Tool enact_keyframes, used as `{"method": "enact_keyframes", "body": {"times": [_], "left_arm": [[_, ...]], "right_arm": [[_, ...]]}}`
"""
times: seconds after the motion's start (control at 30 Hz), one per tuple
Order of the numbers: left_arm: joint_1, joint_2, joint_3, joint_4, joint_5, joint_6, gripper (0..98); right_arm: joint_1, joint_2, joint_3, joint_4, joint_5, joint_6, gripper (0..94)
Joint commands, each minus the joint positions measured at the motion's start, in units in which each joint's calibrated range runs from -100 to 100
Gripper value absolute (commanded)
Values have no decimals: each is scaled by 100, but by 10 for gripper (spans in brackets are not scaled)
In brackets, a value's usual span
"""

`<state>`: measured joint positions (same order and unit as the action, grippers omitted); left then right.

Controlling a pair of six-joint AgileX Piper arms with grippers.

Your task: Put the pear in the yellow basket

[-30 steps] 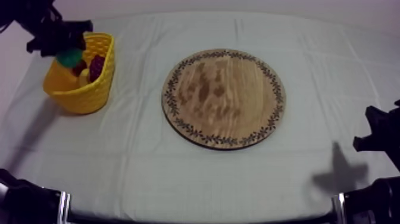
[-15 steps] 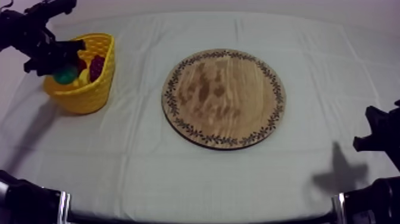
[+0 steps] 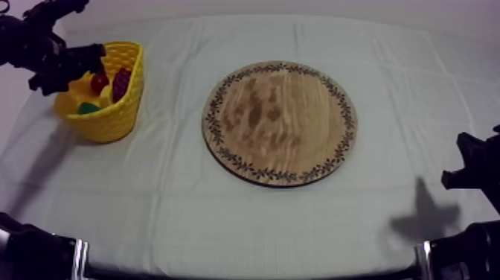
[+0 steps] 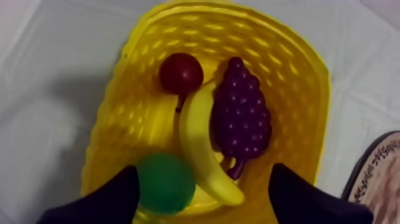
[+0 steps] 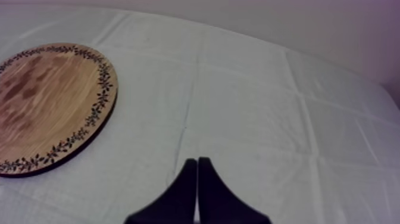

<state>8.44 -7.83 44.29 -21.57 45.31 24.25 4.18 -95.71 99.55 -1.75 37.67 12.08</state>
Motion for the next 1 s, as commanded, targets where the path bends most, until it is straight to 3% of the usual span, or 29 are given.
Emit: {"method": "enact_keyframes", "body": {"times": [0.0,0.13,0.27,0.43,0.6,0.97], "left_arm": [[-56,-255,4,126,-132,-149,634],[-211,-970,148,474,-446,-521,459],[-243,-1911,574,606,-621,-658,245],[-246,-3262,1279,794,-685,-908,99],[-264,-4646,2203,868,-855,-1086,20],[-366,-7755,4418,970,-851,-1333,0]], "right_arm": [[3,-5,0,2,-1,1,3],[3,-5,0,2,-1,1,3],[3,-5,0,2,-1,2,3],[3,-5,0,2,-1,1,3],[3,-5,0,2,-1,1,3],[3,-5,0,2,-1,1,3]]}}
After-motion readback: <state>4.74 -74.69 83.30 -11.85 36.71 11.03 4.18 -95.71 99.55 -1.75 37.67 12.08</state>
